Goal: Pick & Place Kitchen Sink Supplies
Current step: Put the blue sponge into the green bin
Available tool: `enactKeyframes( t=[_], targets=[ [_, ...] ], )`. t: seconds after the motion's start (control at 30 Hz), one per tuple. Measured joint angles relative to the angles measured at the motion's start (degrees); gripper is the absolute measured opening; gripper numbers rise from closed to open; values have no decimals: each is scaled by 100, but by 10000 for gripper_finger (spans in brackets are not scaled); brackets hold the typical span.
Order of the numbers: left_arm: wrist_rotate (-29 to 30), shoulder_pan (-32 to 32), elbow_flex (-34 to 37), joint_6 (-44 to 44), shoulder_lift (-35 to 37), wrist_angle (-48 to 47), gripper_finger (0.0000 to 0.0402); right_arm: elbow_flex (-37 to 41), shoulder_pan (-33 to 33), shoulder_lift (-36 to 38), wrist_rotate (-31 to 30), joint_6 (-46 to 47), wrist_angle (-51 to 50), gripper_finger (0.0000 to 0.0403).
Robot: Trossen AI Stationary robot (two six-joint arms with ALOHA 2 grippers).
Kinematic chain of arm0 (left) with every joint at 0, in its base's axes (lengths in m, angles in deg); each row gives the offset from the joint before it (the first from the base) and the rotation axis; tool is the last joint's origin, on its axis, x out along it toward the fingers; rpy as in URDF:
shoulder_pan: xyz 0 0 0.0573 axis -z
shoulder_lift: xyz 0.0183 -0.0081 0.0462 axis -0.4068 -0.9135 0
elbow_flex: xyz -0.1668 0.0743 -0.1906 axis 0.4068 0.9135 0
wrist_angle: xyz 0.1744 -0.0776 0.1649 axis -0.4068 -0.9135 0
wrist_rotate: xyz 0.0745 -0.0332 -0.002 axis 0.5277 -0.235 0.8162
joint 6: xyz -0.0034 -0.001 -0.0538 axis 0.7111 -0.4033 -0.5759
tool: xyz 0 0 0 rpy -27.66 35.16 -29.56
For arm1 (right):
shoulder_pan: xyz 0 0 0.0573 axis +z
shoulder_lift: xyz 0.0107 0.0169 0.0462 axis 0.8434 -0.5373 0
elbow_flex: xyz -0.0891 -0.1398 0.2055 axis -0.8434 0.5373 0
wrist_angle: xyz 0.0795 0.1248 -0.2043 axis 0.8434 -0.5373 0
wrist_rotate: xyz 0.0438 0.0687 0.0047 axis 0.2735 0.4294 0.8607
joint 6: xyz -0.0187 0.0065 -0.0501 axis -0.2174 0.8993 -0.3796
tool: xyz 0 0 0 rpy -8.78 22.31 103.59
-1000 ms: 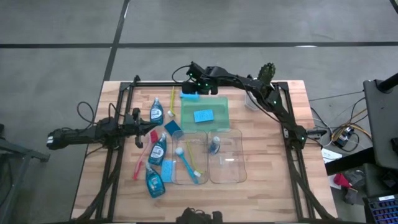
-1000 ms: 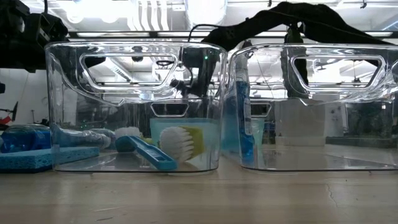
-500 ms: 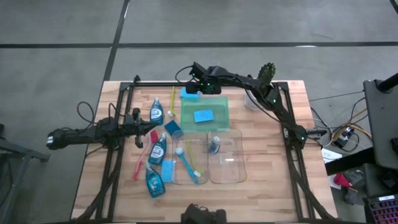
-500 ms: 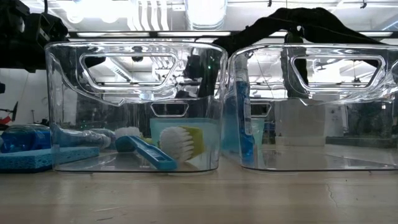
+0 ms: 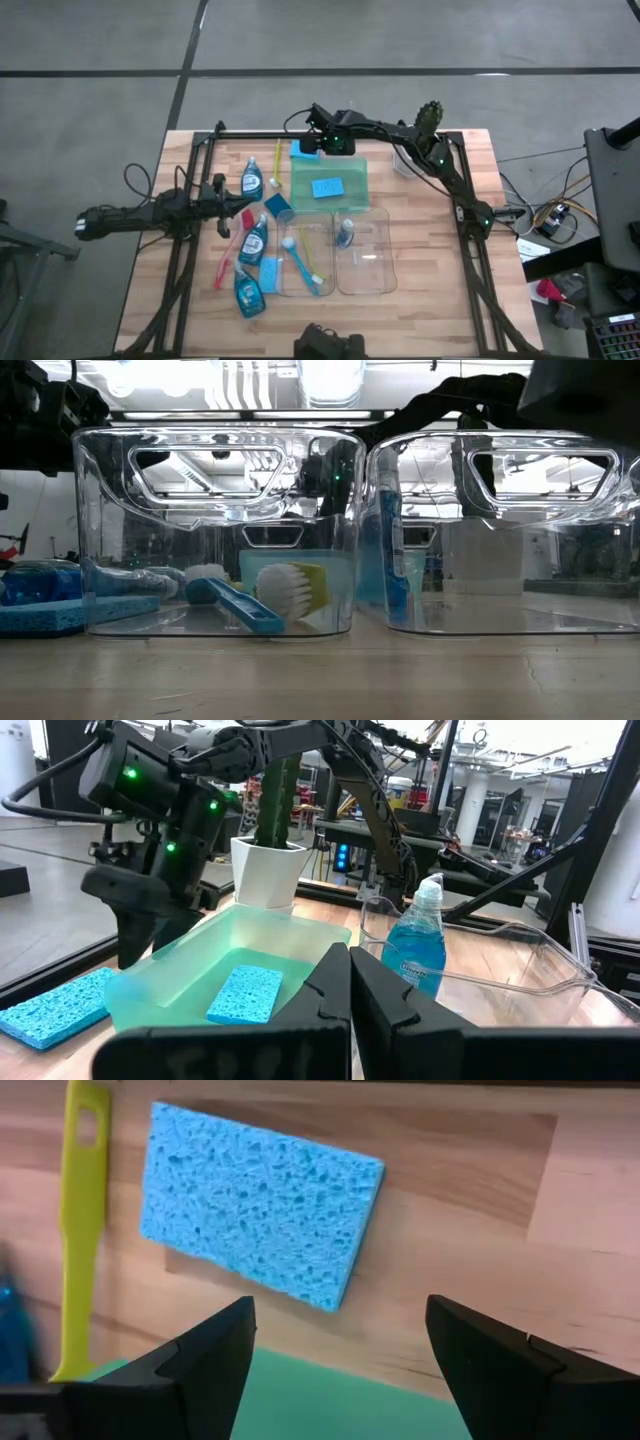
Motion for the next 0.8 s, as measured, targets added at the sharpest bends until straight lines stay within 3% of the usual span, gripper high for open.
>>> enactKeyframes(
  t=[0.47,0.8],
  targets=[
    [-1,0,0,1,-1,0,0,187,-148,0,24,-66,106,267],
    [0,1,-2,0,0,0,0,580,-156,2,136,129,571,295]
  ],
)
